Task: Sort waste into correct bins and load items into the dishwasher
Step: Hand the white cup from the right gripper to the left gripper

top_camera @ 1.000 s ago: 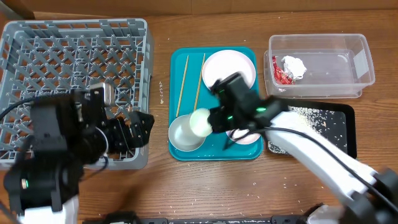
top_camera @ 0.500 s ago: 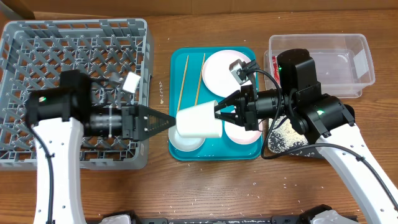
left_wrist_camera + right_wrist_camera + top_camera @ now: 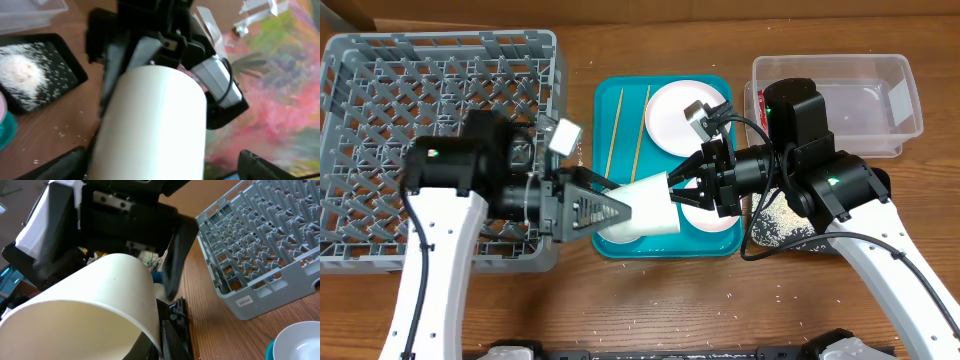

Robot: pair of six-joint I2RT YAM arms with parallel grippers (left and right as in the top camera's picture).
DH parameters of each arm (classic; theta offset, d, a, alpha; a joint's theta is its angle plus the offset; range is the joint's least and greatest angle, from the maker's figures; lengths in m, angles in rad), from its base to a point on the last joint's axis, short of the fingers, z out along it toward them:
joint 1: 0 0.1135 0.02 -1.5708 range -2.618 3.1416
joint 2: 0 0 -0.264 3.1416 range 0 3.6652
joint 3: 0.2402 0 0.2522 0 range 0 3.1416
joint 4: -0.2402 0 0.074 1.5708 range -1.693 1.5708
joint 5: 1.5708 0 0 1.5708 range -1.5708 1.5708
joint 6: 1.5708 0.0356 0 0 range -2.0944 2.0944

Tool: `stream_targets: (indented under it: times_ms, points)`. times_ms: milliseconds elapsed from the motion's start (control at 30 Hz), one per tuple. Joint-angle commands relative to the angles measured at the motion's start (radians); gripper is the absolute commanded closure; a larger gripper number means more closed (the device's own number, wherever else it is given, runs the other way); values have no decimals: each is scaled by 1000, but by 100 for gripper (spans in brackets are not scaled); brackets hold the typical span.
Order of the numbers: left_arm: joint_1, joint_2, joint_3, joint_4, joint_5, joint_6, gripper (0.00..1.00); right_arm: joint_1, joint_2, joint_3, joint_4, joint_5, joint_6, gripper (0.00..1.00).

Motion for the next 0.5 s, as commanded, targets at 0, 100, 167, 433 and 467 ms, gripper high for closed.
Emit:
stream_targets:
  times_ms: [0, 100, 167, 433, 467]
  points:
    - [-82, -14, 7, 0, 72, 122, 14, 5, -2, 21, 16, 1, -8, 96]
    - [-93, -14, 7, 0, 60, 111, 26, 5, -2, 21, 23, 9, -8, 96]
    - [-91, -14, 7, 0, 58, 96, 26, 5, -2, 21, 23, 10, -8, 96]
    - [-88, -14, 7, 1, 37, 97, 43, 5, -3, 21, 22, 10, 0, 58]
    - [-81, -14, 7, 1, 15, 97, 45, 2, -4, 21, 22, 10, 0, 39]
